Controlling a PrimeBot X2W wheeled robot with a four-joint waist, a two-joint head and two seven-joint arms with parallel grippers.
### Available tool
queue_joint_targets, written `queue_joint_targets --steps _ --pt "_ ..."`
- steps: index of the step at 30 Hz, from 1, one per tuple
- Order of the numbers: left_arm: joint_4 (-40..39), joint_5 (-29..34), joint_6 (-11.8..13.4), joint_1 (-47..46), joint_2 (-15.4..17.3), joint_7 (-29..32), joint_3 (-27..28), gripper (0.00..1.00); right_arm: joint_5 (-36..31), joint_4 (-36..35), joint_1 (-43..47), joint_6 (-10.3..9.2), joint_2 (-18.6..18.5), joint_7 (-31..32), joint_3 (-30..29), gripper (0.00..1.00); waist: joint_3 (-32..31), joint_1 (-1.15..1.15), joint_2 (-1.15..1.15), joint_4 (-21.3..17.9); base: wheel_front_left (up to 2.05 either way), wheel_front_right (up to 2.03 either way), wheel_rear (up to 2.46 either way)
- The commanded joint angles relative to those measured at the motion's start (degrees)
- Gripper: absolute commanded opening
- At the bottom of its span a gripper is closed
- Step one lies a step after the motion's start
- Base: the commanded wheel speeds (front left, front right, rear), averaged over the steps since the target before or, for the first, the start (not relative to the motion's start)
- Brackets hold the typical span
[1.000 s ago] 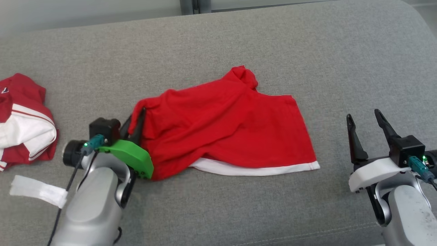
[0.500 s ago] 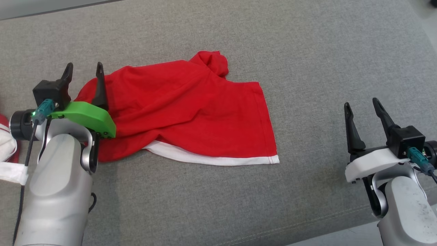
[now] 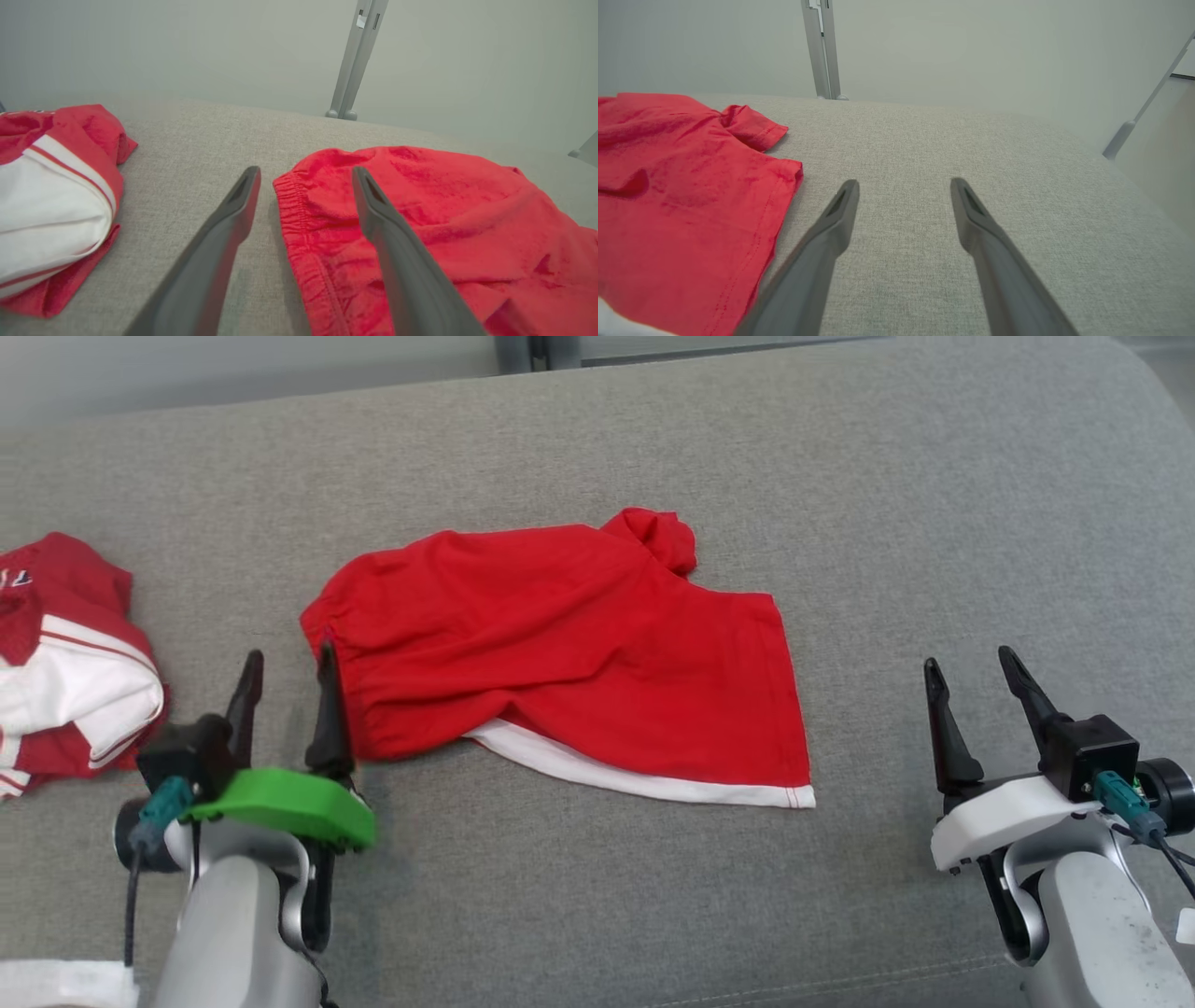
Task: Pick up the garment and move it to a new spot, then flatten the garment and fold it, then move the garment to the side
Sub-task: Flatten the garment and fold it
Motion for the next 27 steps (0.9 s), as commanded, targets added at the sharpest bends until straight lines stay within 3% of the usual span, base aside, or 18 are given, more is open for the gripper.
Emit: queue_joint_targets --steps 1,13,22,23,24,25,27 --pt "-0.3 0.4 -0.5 1.9 -0.4 0.0 -0.1 1.0 0.0 0.1 0.7 -0.08 -0.2 -0.2 -0.1 1.0 -2.0 0.0 0.0 2.3 0.0 0.0 0.0" --pt "6.8 -5.8 -1.9 5.4 -0.9 0.0 -5.5 1.0 0.6 0.5 0.6 -0.08 -0.9 -0.2 0.8 1.0 -1.9 0.0 0.0 0.7 0.0 0.0 0.0" --pt "8.3 -6.3 -1.9 3.3 -0.9 0.0 -4.6 1.0 0.6 0.2 0.2 -0.08 -0.9 -0.2 0.5 1.0 -1.0 0.0 0.0 -1.2 0.0 0.0 0.0" --pt "7.6 -6.2 -1.9 3.3 -0.9 0.0 -4.7 0.78 0.6 0.1 0.2 -0.08 -0.8 -0.2 0.5 1.0 -0.9 0.0 0.0 -1.3 0.0 0.0 0.0" --pt "6.5 -6.7 -1.9 3.3 -0.9 0.0 -4.5 0.27 0.6 0.1 0.1 -0.08 -0.8 -0.2 0.4 1.0 -0.9 0.0 0.0 -1.3 0.0 0.0 0.0" --pt "5.6 -6.4 -1.9 3.6 -0.9 0.0 -4.8 0.0 0.5 0.1 0.2 -0.08 -0.8 -0.2 0.2 1.0 -0.8 0.0 0.0 -1.3 0.0 0.0 0.0" --pt "3.9 -5.8 -1.9 4.1 -0.9 0.0 -5.4 0.0 0.3 0.0 0.6 -0.08 -0.7 -0.2 -0.3 1.0 -0.8 0.0 0.0 -0.8 0.0 0.0 0.0"
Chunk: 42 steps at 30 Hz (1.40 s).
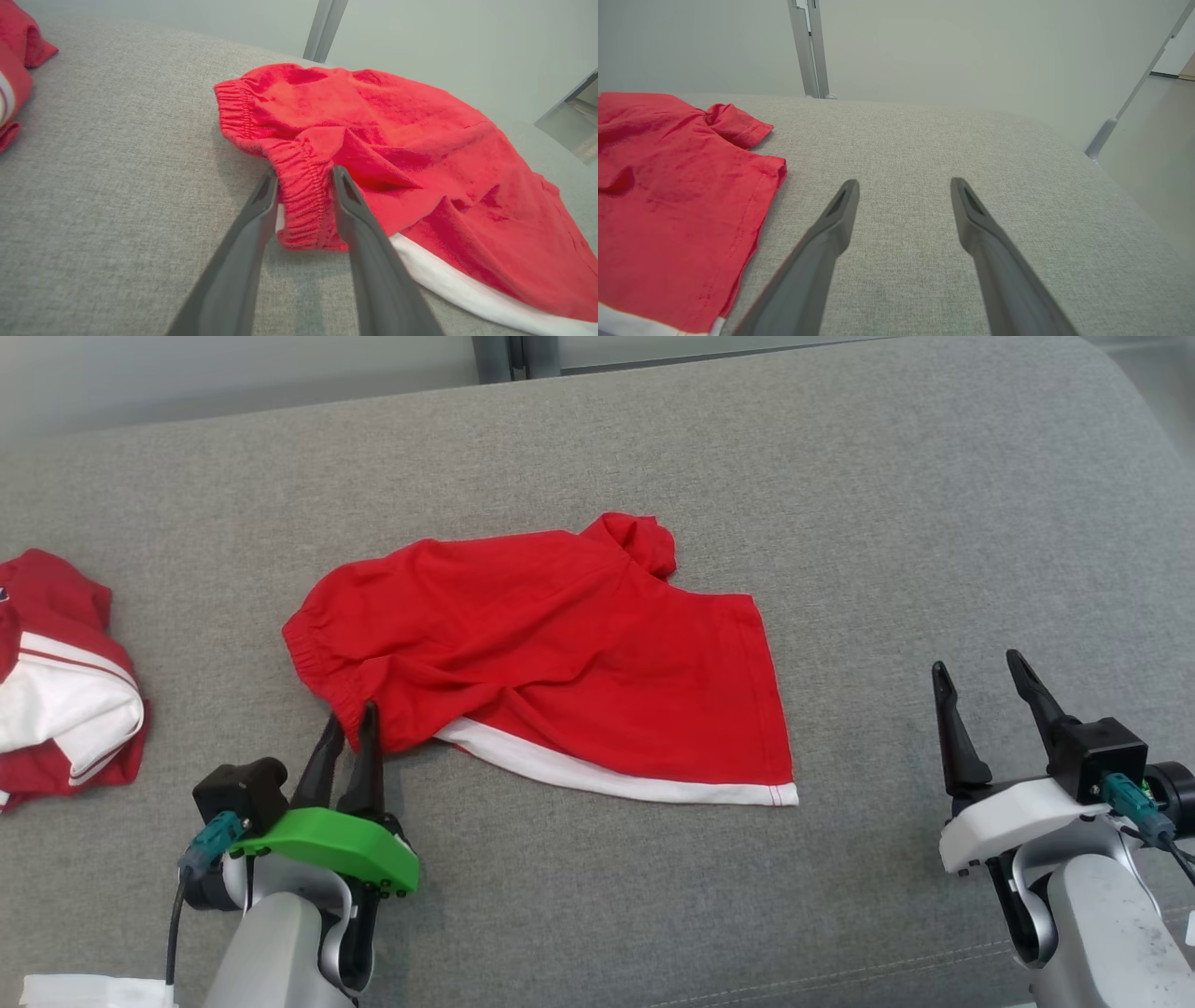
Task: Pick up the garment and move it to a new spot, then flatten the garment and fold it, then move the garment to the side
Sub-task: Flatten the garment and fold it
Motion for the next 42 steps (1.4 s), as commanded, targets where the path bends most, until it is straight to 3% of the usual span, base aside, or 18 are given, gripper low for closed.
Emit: queue_joint_targets --steps 1,12,21,32,42 --pt "-1.1 0.8 -0.1 0.3 0.2 0.0 -0.3 0.0 -0.2 -0.2 0.0 -0.08 0.0 -0.2 -0.5 1.0 0.0 0.0 0.0 0.5 0.0 0.0 0.0" --pt "-10.6 -0.1 -0.1 3.6 0.5 0.0 -4.8 0.0 0.4 1.3 1.5 -0.08 0.8 -0.2 -1.3 1.0 -2.4 0.0 0.0 8.4 0.0 0.0 0.0" --pt "-12.5 -2.1 -0.1 5.8 2.3 0.0 -11.1 0.0 0.6 2.4 1.9 -0.08 2.0 -0.2 -1.1 1.0 -3.4 0.0 0.0 13.5 0.0 0.0 0.0" --pt "-5.8 -3.8 -0.1 0.6 4.6 0.0 -13.9 0.0 0.8 2.5 -0.4 -0.08 2.0 -0.2 0.3 1.0 -0.2 0.0 0.0 8.2 0.0 0.0 0.0" --pt "3.3 -2.7 -0.1 -8.2 5.0 0.0 -8.2 0.0 0.9 1.6 -2.4 -0.08 1.2 -0.2 1.1 1.0 4.0 0.0 0.0 1.3 0.0 0.0 0.0"
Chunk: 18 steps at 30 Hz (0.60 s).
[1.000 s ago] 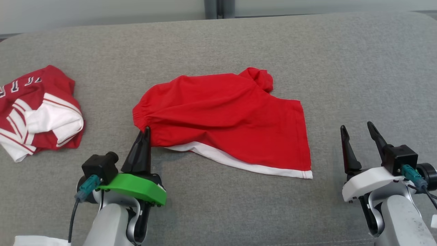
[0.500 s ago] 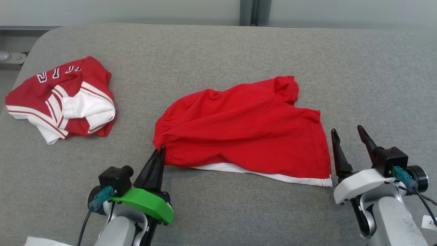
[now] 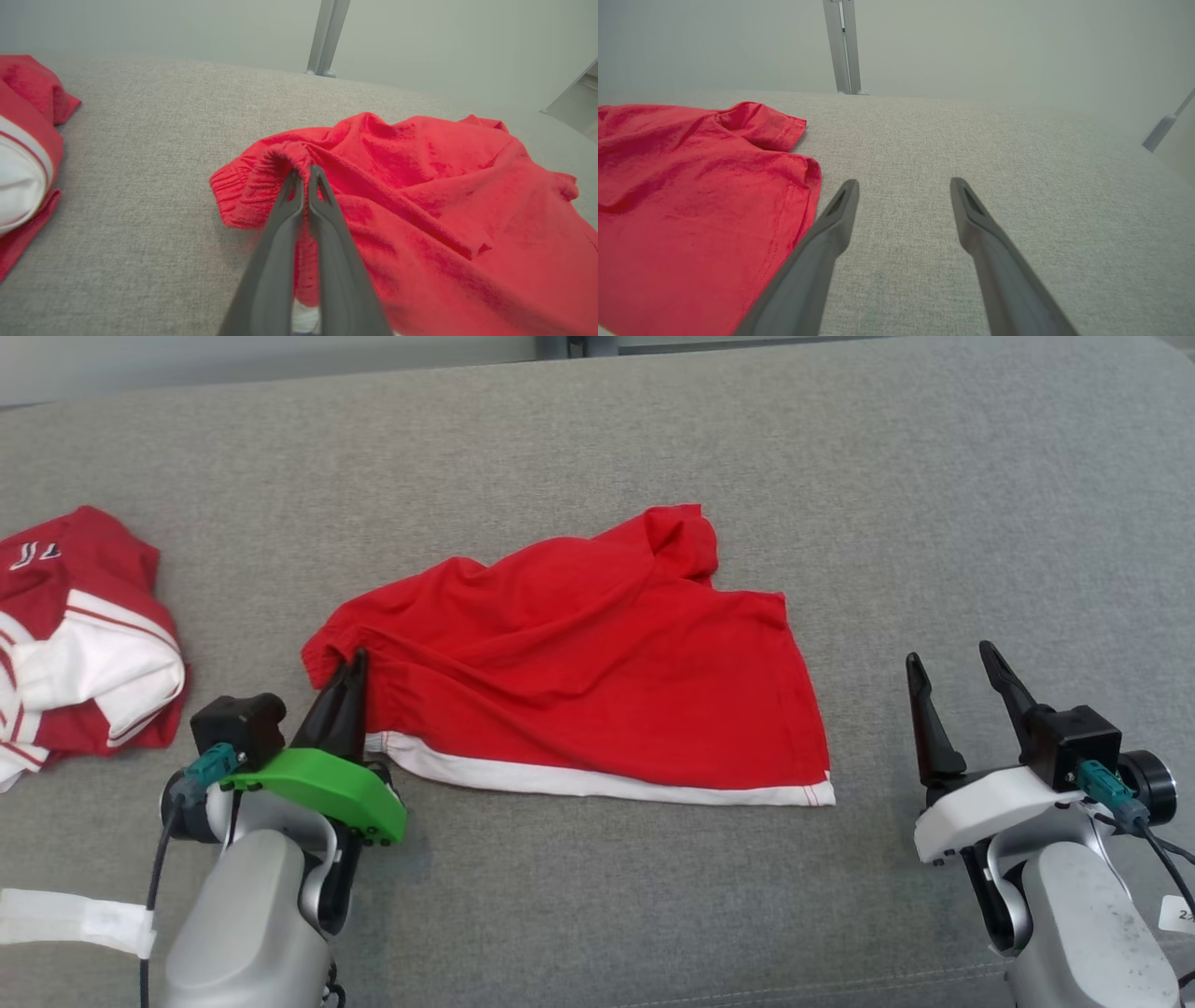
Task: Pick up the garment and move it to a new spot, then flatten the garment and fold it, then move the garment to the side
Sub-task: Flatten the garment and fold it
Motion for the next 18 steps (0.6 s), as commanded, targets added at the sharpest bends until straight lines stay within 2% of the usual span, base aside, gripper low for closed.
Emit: queue_joint_targets --steps 1,4,10,11,13,18 --pt "1.6 0.6 -0.1 -1.9 0.6 0.0 1.3 0.0 0.2 -0.6 -0.7 -0.08 -0.1 -0.2 0.1 1.0 3.0 0.0 0.0 -3.8 0.0 0.0 0.0" --pt "3.9 1.3 -0.1 -3.1 0.7 0.0 2.8 0.0 0.3 -0.9 -1.1 -0.08 -0.1 -0.2 0.2 1.0 3.6 0.0 0.0 -4.6 0.0 0.0 0.0" --pt "7.5 4.1 1.7 -4.5 1.1 0.0 7.4 0.01 0.3 -1.2 -1.4 -0.08 -0.1 -0.2 -0.1 1.0 4.1 0.0 0.0 -5.5 0.0 0.0 0.0" --pt "7.7 4.6 1.6 -4.3 1.1 0.0 7.8 0.31 0.3 -1.2 -1.4 -0.08 -0.1 -0.2 -0.2 1.0 4.0 0.0 0.0 -5.5 0.0 0.0 0.0" --pt "7.8 5.5 1.4 -3.6 0.8 0.0 8.8 1.0 0.2 -1.3 -1.1 -0.08 0.0 -0.2 -0.5 1.0 3.6 0.0 0.0 -5.0 0.0 0.0 0.0" --pt "4.6 9.2 1.0 -0.5 -0.6 0.0 10.3 1.0 -0.1 -1.4 0.2 -0.08 0.2 -0.2 -0.3 1.0 1.7 0.0 0.0 -3.3 0.0 0.0 0.0"
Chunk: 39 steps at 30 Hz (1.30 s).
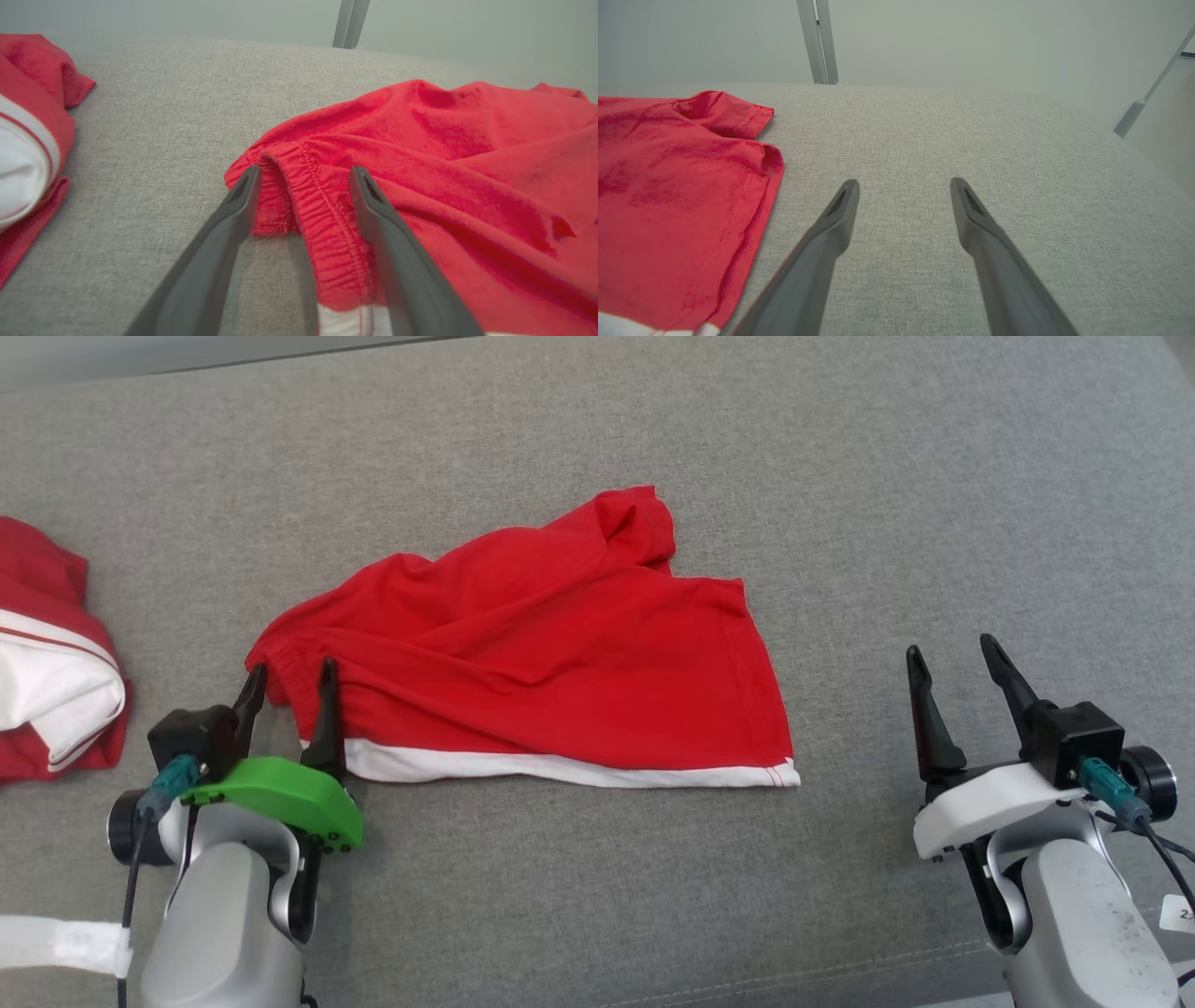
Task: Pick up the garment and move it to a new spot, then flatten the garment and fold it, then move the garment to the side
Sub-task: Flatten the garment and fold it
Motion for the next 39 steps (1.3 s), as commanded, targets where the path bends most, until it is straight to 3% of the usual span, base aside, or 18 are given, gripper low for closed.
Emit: queue_joint_targets --steps 1,11,21,32,39 --pt "-0.9 0.6 -0.1 1.6 -0.2 0.0 0.8 1.0 0.0 -0.1 0.8 -0.08 0.1 -0.2 0.1 1.0 -1.6 0.0 0.0 1.4 0.0 0.0 0.0" --pt "-10.3 6.2 0.1 13.3 -3.3 0.0 5.7 1.0 0.6 0.0 4.2 -0.08 0.8 -0.2 2.6 1.0 -7.4 0.0 0.0 3.7 0.0 0.0 0.0" --pt "-14.3 7.6 -0.3 21.4 -3.9 0.0 7.4 1.0 1.4 0.3 8.2 -0.08 1.9 -0.2 5.7 1.0 -11.8 0.0 0.0 4.0 0.0 0.0 0.0" --pt "-18.1 6.6 0.3 25.8 -3.9 0.0 5.1 1.0 1.7 1.3 10.5 -0.08 2.6 -0.2 7.3 1.0 -14.0 0.0 0.0 3.5 0.0 0.0 0.0" --pt "-18.5 5.5 0.1 23.6 -3.9 0.0 2.9 1.0 1.3 3.4 8.8 -0.08 2.0 -0.2 9.4 1.0 -11.5 0.0 0.0 4.1 0.0 0.0 0.0"
